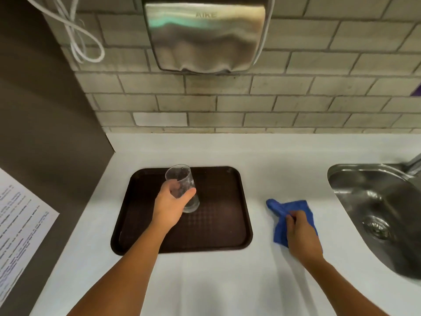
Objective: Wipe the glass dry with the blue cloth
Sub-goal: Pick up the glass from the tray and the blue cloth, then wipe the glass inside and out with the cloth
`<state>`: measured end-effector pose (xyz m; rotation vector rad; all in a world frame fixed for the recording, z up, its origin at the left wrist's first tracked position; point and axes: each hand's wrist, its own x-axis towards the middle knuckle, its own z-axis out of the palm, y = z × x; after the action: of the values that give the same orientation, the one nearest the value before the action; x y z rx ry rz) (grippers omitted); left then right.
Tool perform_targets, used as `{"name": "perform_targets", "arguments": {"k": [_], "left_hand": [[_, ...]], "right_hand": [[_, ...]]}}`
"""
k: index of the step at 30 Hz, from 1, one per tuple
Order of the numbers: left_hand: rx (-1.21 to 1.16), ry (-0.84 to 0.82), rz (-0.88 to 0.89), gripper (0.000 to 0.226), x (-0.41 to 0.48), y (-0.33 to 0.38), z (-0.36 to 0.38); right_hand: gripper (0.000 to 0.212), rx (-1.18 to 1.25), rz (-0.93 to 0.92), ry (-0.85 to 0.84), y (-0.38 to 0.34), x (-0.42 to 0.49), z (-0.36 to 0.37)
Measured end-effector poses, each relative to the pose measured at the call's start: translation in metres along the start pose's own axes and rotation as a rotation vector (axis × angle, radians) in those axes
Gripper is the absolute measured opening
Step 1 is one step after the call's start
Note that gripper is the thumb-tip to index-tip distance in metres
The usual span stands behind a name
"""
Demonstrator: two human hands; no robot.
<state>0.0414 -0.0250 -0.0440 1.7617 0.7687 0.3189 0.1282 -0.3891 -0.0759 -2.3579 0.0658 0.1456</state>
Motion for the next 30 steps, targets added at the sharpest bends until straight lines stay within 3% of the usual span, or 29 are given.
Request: {"name": "perform_targets", "arguments": {"k": [3,6,8,11,13,15,17,21,23,28,30], "left_hand": [[-0.219,-0.062,-0.043,0.042,-0.002,0.012,-0.012],[-0.474,-0.246,-0.141,0.052,-0.015,0.025,-0.025],[-0.562,-0.330,-0.145,0.050,-0.025,0.036,-0.027],[-0.682,-0.339,-0.146,0.055,-0.039,0.048,-0.020],[-0.712,-0.344,-0.135,0.045,-0.047,0.052,-0.016],[-0.682,-0.359,-0.112,0.027,-0.049,0.053,-0.017],[-0.609,-0.361,-0.089,0.024,-0.049,0.053,-0.020],[-0.525,-0.304,-0.080,0.031,-0.047,0.058,-0.018],[-0.560,-0.289,-0.100,0.039,-0.048,0.061,-0.017],[-0.608,-0.256,-0.096,0.065,-0.048,0.060,-0.017],[-0.620,-0.250,-0.110,0.061,-0.048,0.060,-0.016]], "right_hand": [[0.026,0.313,-0.009,-0.048,-0.025,-0.007,-0.008],[0.034,0.691,0.012,-0.181,-0.080,-0.023,-0.009],[0.030,0.769,-0.099,-0.249,-0.122,-0.040,-0.006],[0.020,0.621,-0.473,-0.319,-0.176,-0.066,0.006],[0.012,0.443,-0.673,-0.398,-0.197,-0.077,0.020],[0.013,0.278,-0.822,-0.432,-0.208,-0.082,0.036],[0.018,0.228,-0.877,-0.372,-0.215,-0.081,0.046],[0.050,0.398,-0.762,-0.359,-0.214,-0.071,0.056],[0.059,0.523,-0.621,-0.379,-0.213,-0.071,0.063],[0.038,0.886,-0.019,-0.485,-0.227,-0.063,0.070],[0.034,0.829,-0.038,-0.492,-0.231,-0.069,0.070]]}}
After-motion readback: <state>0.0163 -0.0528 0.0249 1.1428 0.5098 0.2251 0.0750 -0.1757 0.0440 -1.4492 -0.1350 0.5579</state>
